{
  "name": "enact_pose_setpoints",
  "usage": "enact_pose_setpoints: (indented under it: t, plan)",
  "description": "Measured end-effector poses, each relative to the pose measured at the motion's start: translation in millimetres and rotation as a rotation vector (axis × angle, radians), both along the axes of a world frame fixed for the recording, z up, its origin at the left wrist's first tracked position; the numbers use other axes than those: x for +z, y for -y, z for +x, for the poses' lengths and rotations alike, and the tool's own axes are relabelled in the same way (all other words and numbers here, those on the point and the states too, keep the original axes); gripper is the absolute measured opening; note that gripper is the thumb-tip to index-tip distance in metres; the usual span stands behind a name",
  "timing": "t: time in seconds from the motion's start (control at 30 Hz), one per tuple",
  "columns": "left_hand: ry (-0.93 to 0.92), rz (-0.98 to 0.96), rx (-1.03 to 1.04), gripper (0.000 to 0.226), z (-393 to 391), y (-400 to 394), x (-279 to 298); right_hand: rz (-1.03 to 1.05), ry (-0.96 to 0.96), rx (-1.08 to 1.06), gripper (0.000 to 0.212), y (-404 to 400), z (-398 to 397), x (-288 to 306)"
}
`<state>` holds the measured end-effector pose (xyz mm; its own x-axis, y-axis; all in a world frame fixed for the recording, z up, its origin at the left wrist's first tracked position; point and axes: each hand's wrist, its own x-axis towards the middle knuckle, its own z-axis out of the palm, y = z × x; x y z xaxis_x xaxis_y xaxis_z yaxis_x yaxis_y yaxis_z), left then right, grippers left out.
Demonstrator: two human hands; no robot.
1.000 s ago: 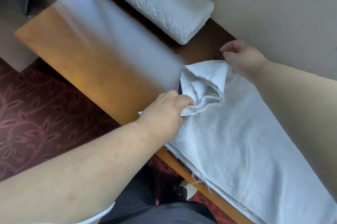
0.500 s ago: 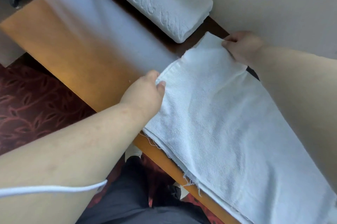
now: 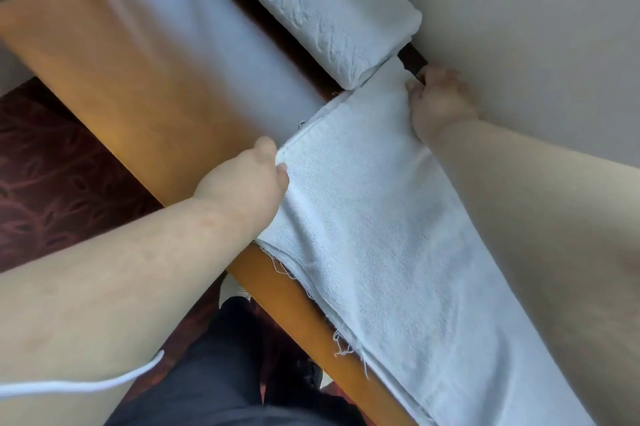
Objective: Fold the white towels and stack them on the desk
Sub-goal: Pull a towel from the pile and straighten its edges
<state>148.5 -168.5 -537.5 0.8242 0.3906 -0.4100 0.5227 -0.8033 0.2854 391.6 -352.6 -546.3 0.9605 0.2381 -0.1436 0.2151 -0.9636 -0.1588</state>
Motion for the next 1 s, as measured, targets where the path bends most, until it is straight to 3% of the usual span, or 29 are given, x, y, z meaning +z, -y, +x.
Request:
enact_pose_setpoints:
  t: [0.13, 0.23, 0.3, 0.4, 0.57, 0.77, 1.0]
  plan:
    - [0.128, 0.127, -0.007, 0.044, -3.6, 8.6, 3.4, 0.217, 0.135, -0.141, 0.047, 22.0, -37.9, 2.0]
    - [0.283, 0.225, -0.263, 0.070, -1.1, 34.2, 8.1, 0.271, 0.197, -0.156, 0.049, 58.6, -84.0, 4.6]
    - [0.311, 0.170, -0.482, 0.068, 0.2, 62.5, 9.3, 0.208, 0.098, -0.196, 0.054, 89.8, -115.3, -2.8]
    - [0.190, 0.067, -0.719, 0.061, -6.4, 112.9, 7.7, 0.052, -0.072, -0.292, 0.063, 145.7, -156.8, -13.2]
    - [0.049, 0.090, -0.939, 0.061, -20.9, 186.6, -3.1, 0.022, -0.031, -0.454, 0.059, 238.7, -196.8, -17.0]
    - [-0.021, 0.232, -0.956, 0.068, -34.5, 246.6, -24.3, -0.068, -0.143, -0.531, 0.078, 323.8, -227.1, -23.8]
    - [-0.037, 0.210, -0.959, 0.069, -34.1, 295.7, -24.9, -0.105, -0.192, -0.531, 0.081, 380.3, -230.0, -21.2]
